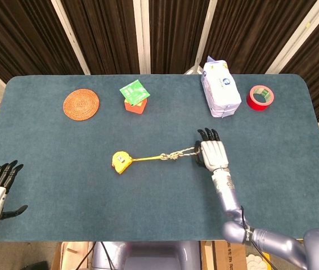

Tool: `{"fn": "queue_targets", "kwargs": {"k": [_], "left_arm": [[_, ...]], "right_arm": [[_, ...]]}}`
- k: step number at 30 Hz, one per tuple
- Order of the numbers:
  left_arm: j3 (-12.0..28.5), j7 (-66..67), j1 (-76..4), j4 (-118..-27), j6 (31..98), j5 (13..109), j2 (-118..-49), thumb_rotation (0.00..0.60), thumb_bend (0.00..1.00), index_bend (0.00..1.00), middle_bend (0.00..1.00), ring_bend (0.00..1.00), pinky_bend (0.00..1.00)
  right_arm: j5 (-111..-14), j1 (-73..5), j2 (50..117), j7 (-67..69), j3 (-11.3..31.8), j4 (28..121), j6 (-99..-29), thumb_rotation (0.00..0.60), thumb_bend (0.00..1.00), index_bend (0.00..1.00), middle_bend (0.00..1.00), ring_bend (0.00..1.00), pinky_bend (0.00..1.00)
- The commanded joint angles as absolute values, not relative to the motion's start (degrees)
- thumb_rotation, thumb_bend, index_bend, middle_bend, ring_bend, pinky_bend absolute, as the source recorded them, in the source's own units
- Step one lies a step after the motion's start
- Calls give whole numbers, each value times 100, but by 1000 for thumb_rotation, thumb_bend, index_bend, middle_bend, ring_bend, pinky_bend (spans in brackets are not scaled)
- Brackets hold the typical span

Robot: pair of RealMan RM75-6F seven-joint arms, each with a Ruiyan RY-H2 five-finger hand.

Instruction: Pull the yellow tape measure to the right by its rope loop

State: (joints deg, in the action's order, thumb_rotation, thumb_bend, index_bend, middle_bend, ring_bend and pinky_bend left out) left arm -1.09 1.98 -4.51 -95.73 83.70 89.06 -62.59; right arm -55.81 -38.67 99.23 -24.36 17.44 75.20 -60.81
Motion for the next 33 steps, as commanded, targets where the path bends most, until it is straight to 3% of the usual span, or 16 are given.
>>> {"fn": "queue_targets", "kwargs": {"k": [1, 33], "left_arm": [[-108, 192, -446, -9576, 8376, 8902, -6254, 600, 0, 0, 0, 0, 0], [-129, 285, -419, -9619, 8430, 8959, -6265, 600, 0, 0, 0, 0, 0]], "right_arm": [[-5538, -3852, 9869, -2460, 1757, 7516, -6102, 600, 472, 620, 153, 0, 0], [-5141, -3323, 8755, -2126, 1772, 7268, -6164, 600, 472, 626, 154, 0, 0]]}}
